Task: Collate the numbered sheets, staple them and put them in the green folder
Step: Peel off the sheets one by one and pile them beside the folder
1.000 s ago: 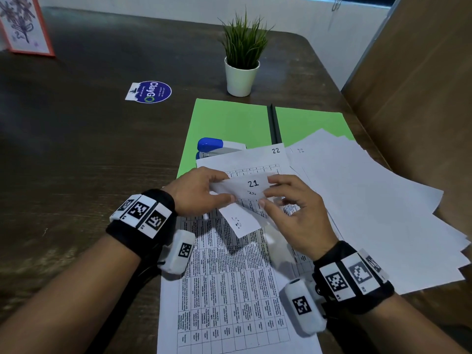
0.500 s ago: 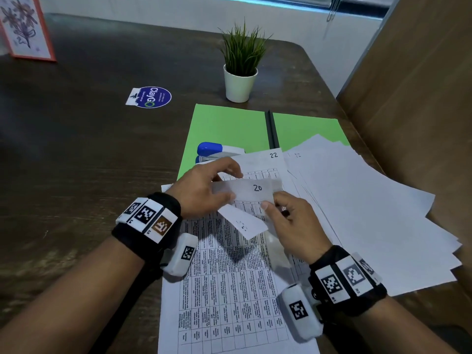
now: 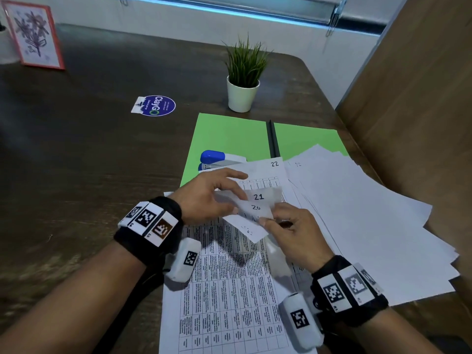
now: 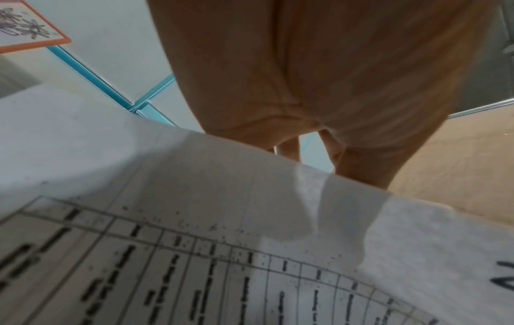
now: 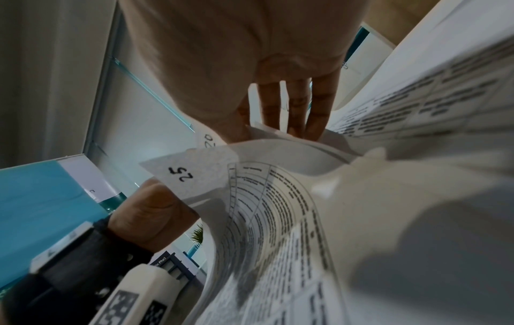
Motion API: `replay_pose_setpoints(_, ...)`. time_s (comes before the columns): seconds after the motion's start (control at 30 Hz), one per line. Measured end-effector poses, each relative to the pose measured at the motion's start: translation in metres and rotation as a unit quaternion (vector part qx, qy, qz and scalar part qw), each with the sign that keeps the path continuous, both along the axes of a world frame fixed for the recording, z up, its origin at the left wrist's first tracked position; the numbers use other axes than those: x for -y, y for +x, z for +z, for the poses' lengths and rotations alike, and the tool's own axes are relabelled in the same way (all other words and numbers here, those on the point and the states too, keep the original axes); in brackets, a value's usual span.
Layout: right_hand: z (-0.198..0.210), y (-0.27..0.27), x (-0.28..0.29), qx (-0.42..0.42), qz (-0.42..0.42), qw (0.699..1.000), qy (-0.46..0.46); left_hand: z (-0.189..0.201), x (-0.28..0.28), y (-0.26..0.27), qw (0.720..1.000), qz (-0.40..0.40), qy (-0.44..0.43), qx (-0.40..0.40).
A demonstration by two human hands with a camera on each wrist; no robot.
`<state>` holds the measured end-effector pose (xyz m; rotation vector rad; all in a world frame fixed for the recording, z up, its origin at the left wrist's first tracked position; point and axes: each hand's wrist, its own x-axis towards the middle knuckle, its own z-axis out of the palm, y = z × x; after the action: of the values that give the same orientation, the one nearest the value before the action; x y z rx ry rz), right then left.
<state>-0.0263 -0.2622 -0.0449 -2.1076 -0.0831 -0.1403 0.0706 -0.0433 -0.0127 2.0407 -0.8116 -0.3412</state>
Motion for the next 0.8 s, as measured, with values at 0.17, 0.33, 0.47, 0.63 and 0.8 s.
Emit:
replay_pose_setpoints(0.17, -0.005, 0.001, 0.003, -0.018, -0.02, 1.0, 0.003, -0.012, -0.001, 0.008, 0.996, 0.007, 0.081, -0.02)
replay_pose_setpoints(0.33, 0.008, -0.004, 0.005, 0.086, -0.114, 0.99, 0.002, -0.003, -0.009, 0.013, 0.99, 0.063, 0.123, -0.039)
replay_pose_setpoints(0.47, 0.004, -0.007, 0.023, -0.021, -0.055, 0.987, -0.149, 0.002, -0.013, 0.013, 0.987, 0.072, 0.141, -0.032)
replay_pose_setpoints(0.63, 0.014, -0.013, 0.036, 0.045, -0.107, 0.983, -0.142, 0.004, -0.01, 0.013, 0.981, 0.09, 0.168, -0.024)
replay_pose_setpoints(0.8, 0.023, -0.012, 0.053, -0.132, -0.012, 0.973, -0.187, 0.005, -0.009, 0.01, 0.98, 0.087, 0.177, -0.021)
